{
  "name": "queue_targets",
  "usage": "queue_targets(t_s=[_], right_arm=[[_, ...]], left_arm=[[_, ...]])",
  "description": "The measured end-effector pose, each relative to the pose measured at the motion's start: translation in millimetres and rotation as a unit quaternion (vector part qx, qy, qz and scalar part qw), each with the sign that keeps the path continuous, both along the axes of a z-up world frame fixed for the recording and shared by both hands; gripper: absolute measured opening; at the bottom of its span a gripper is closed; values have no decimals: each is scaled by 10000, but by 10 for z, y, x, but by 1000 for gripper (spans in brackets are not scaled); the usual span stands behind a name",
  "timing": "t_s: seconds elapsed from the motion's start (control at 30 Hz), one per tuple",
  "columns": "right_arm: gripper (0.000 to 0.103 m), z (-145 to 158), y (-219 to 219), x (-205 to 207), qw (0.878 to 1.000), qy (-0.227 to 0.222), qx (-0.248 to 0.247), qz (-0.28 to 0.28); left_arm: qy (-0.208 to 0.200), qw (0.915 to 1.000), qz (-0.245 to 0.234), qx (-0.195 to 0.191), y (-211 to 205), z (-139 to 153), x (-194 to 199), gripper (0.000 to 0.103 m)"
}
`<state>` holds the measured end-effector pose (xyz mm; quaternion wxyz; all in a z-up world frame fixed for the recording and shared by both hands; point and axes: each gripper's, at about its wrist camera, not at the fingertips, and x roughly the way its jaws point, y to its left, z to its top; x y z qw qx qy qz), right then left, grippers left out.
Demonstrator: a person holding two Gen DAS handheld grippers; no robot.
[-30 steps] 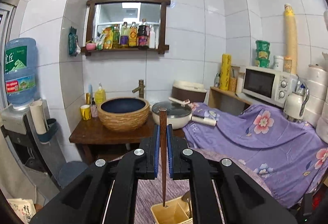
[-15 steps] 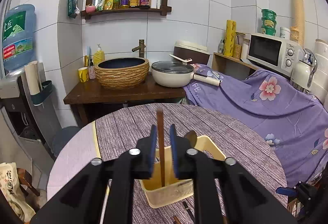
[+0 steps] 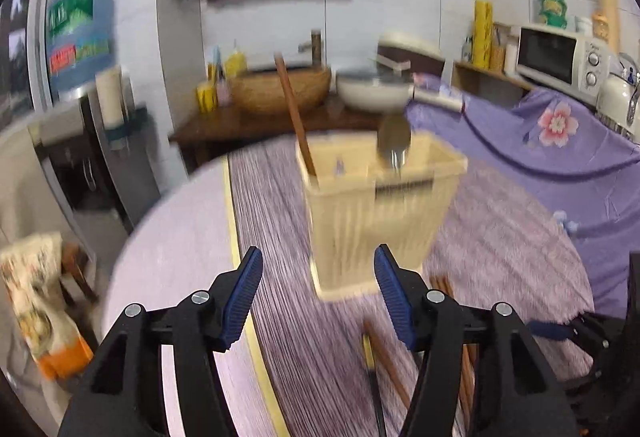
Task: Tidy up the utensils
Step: 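Grasp the wooden-handled spoon with the right tool while the left grasps the yellow-tipped chopstick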
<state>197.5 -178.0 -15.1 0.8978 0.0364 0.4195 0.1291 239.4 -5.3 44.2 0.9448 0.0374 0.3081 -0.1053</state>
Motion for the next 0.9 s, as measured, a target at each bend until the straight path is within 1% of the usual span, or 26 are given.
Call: queue_targets(t_s=[0.03, 0.1, 0.2, 0.3, 0.53, 0.63, 0.7, 0.83, 0.9], right_arm=[[56, -44, 42, 17, 10000, 72, -32, 7], [49, -121, 92, 34, 9998, 190, -70, -14], [42, -222, 148, 71, 9993, 369, -85, -77], [39, -241, 198, 92, 9991, 370, -127, -133], [27, -231, 219, 114, 9990, 405, -126, -157], [26, -241, 163, 117, 9987, 472, -42, -187], [26, -242, 174, 121, 9987, 475, -74, -175], [25, -252, 204, 151, 9988, 428, -143, -214], [25, -257, 199, 181, 9988, 408, -123, -259]], left_arm=[[221, 9997, 30, -58, 32, -137, -23, 52], [510, 9987, 54, -71, 53, -329, -64, 49], [831, 9965, -19, -52, 7, -560, -138, 45], [956, 9954, -70, 80, -53, -709, -210, 43], [1176, 9926, -200, 213, -138, -906, -290, 36], [1286, 9913, -261, 134, -146, -931, -292, 36], [1317, 9908, -268, 184, -167, -955, -290, 36], [1431, 9890, -289, 254, -244, -1039, -236, 28], [1336, 9901, -221, 362, -278, -1050, -207, 26]])
